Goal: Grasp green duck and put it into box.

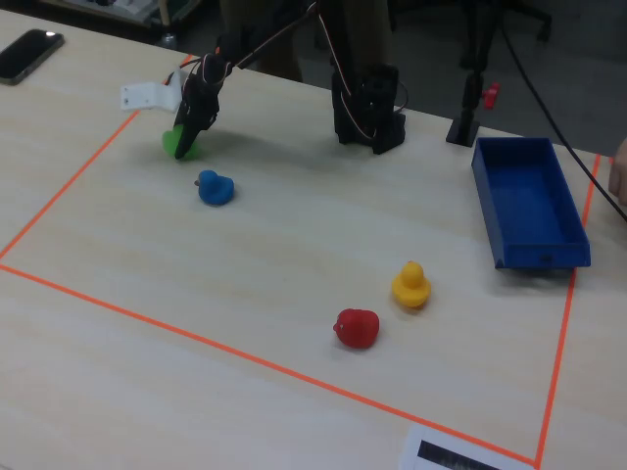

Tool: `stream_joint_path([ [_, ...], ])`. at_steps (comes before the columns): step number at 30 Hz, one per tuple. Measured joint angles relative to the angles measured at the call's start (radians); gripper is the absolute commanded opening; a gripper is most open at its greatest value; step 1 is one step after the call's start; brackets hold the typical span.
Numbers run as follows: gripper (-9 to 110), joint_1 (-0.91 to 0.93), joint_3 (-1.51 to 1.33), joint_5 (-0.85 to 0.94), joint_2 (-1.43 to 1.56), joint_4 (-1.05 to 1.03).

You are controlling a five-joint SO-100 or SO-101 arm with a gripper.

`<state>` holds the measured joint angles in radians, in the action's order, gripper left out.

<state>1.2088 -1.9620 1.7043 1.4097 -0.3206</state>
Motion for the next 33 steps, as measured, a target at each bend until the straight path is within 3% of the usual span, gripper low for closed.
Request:
stream_joint_path([
  [10, 0, -0.023, 0.034, -0.031, 0.003, -0.098],
  [17, 0, -0.169, 0.367, -0.357, 0.095, -0.603],
  [25, 0, -0.724, 0.632, -0.727, 0.356, -1.264],
  [33, 0, -1.618, 0.54, -1.149, 0.499, -1.405],
])
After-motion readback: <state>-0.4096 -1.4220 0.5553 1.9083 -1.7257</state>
